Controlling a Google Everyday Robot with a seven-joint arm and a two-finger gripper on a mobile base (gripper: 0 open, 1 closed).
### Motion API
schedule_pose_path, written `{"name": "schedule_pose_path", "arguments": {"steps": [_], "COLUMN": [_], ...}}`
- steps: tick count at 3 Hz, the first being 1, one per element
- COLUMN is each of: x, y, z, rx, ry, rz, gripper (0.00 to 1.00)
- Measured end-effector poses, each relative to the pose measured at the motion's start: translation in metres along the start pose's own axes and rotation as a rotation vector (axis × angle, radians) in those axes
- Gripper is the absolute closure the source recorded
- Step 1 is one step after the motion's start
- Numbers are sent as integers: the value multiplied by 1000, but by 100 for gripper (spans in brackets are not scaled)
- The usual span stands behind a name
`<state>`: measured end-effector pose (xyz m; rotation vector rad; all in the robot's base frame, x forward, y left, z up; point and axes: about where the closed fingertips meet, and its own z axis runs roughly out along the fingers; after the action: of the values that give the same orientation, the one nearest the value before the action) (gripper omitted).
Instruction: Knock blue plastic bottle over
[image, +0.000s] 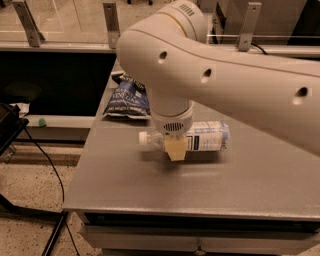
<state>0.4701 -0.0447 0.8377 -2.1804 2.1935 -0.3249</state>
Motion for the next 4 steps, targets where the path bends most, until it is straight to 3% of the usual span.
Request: {"name": "schedule_pose_path", "arguments": {"steps": [2, 3, 4], "x": [1, 0, 24], "y": [-1, -1, -10], "z": [-3, -7, -24], "rx": [10, 6, -40], "ry": [0, 4, -43], "rz": [-4, -21, -16], "gripper": [1, 0, 0]}}
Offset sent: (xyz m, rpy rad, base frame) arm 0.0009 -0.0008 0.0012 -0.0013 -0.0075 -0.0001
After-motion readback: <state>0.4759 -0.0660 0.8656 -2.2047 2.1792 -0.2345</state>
